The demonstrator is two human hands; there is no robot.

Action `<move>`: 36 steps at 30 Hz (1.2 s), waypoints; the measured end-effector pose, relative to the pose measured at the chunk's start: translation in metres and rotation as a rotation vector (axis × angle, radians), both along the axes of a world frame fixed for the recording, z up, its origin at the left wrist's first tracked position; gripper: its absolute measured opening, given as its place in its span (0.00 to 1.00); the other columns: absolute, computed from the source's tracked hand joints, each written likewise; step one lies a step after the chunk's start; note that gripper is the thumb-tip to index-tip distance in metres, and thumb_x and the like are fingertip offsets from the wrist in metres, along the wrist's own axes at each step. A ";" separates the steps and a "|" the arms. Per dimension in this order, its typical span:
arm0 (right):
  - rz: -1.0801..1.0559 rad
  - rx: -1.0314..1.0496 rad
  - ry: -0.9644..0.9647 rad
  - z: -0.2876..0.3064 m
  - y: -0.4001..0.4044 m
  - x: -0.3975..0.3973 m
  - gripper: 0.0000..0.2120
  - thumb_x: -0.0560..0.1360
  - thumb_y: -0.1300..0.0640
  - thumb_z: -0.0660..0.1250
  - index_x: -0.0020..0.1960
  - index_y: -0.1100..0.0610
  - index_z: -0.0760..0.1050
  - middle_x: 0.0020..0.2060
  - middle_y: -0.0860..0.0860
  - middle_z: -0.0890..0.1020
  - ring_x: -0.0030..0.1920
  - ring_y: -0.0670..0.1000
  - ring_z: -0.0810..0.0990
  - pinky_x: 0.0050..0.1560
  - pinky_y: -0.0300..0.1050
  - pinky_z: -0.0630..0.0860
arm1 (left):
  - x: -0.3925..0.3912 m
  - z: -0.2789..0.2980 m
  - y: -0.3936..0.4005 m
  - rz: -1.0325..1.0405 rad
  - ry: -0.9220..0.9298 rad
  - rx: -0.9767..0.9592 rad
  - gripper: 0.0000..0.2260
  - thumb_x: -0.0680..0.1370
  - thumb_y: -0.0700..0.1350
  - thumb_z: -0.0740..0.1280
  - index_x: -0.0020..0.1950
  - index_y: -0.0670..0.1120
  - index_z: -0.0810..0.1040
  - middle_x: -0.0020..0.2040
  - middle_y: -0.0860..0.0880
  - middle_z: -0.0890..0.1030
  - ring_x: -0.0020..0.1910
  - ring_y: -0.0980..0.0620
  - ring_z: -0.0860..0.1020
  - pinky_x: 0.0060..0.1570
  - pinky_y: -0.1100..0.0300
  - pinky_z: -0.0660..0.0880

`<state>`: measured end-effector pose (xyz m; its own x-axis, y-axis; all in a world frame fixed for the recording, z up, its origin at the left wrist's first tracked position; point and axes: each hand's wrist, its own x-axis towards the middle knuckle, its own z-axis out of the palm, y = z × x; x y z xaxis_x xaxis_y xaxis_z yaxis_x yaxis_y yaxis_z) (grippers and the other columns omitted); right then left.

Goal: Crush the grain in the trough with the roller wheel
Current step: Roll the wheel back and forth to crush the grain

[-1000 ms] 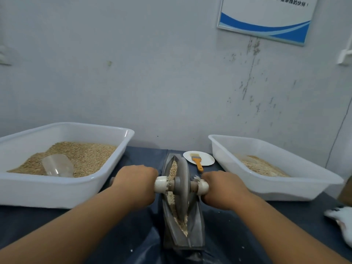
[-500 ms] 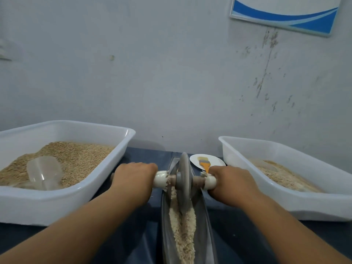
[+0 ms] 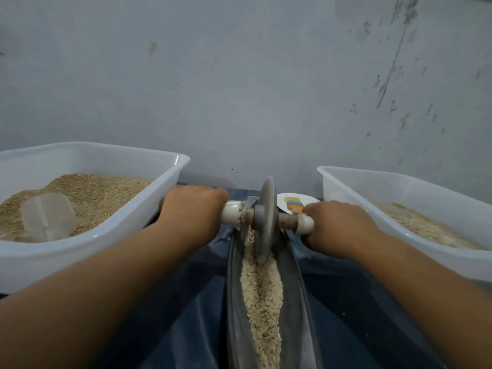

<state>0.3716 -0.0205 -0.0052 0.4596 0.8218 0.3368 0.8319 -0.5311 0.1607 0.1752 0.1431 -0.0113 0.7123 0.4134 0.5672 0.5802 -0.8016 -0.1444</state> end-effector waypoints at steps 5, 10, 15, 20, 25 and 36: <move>-0.019 -0.008 0.028 0.002 0.000 -0.005 0.06 0.66 0.48 0.64 0.35 0.47 0.67 0.30 0.44 0.73 0.30 0.44 0.69 0.28 0.40 0.60 | -0.001 -0.002 -0.001 0.037 0.031 -0.097 0.10 0.73 0.48 0.67 0.41 0.55 0.66 0.34 0.54 0.70 0.37 0.51 0.73 0.39 0.57 0.69; -0.023 -0.033 0.115 -0.004 -0.008 -0.006 0.06 0.65 0.47 0.64 0.36 0.46 0.68 0.31 0.43 0.73 0.32 0.46 0.72 0.32 0.41 0.65 | -0.008 -0.001 -0.008 0.009 0.035 0.002 0.08 0.72 0.50 0.68 0.41 0.55 0.68 0.31 0.55 0.66 0.34 0.53 0.70 0.35 0.58 0.64; -0.077 -0.003 0.217 -0.006 -0.008 -0.015 0.05 0.68 0.49 0.66 0.42 0.46 0.71 0.37 0.44 0.75 0.41 0.51 0.75 0.39 0.42 0.69 | -0.001 0.016 -0.022 0.057 0.101 -0.023 0.08 0.73 0.49 0.68 0.45 0.56 0.69 0.34 0.54 0.67 0.36 0.51 0.69 0.36 0.57 0.64; 0.000 0.016 0.091 -0.016 -0.042 -0.027 0.07 0.63 0.42 0.63 0.38 0.44 0.70 0.30 0.43 0.76 0.31 0.42 0.73 0.27 0.40 0.64 | -0.034 -0.010 -0.030 -0.019 0.039 -0.035 0.11 0.72 0.52 0.69 0.41 0.56 0.66 0.31 0.56 0.66 0.35 0.55 0.71 0.36 0.59 0.67; -0.032 -0.050 0.060 0.010 -0.020 -0.044 0.05 0.69 0.50 0.65 0.37 0.47 0.68 0.33 0.44 0.74 0.33 0.46 0.70 0.29 0.40 0.61 | -0.035 -0.009 -0.040 0.048 0.056 -0.223 0.07 0.74 0.50 0.66 0.44 0.57 0.68 0.38 0.55 0.74 0.40 0.53 0.75 0.41 0.57 0.74; -0.078 -0.060 0.183 0.002 -0.053 -0.064 0.06 0.67 0.46 0.66 0.41 0.46 0.71 0.35 0.44 0.77 0.37 0.47 0.76 0.36 0.42 0.72 | -0.043 -0.001 -0.057 0.061 0.074 -0.102 0.08 0.74 0.50 0.66 0.42 0.56 0.67 0.34 0.55 0.70 0.36 0.54 0.71 0.35 0.58 0.63</move>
